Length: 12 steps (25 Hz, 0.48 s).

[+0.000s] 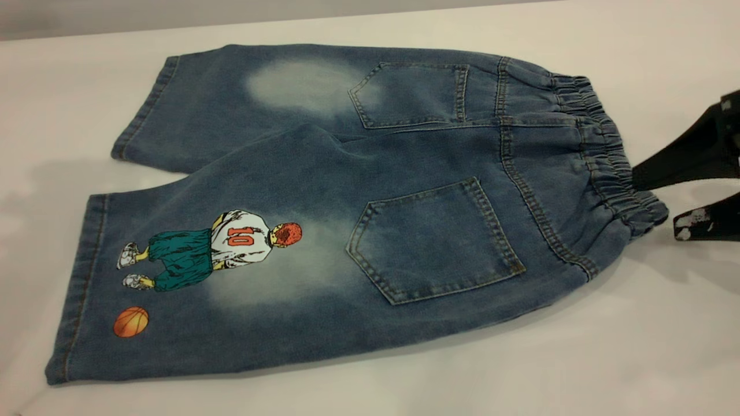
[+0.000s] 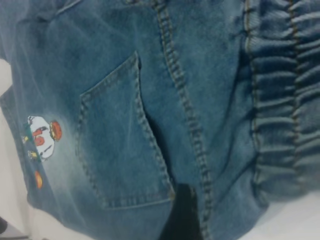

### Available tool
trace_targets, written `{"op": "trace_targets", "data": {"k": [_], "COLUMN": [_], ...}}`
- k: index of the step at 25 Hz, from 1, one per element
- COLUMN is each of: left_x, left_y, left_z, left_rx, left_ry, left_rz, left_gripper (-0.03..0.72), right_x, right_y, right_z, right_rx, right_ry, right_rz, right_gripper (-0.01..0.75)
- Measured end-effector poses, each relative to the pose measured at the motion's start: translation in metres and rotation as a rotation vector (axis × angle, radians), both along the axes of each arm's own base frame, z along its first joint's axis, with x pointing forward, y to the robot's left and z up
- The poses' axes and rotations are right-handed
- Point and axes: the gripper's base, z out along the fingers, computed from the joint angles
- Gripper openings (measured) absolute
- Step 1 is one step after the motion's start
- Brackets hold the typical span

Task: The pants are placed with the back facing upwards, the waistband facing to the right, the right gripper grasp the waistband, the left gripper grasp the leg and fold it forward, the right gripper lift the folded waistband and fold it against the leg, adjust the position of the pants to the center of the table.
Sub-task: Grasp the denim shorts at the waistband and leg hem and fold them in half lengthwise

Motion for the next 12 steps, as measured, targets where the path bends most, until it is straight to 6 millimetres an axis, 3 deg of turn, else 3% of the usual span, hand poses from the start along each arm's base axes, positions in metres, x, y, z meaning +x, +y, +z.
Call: {"op": "trace_targets", "data": {"k": [12], "left_x": [0.0], "left_y": [0.0], "left_z": [0.0], "left_rx": [0.0], "left_ry": [0.0], "left_rz": [0.0], "left_gripper": [0.468], "right_x": [0.003], "right_y": [0.001], "right_z": [-0.022], "right_rx": [0.053], "right_ry": [0.01], "right_rz": [-0.094], "right_gripper": [0.567]}}
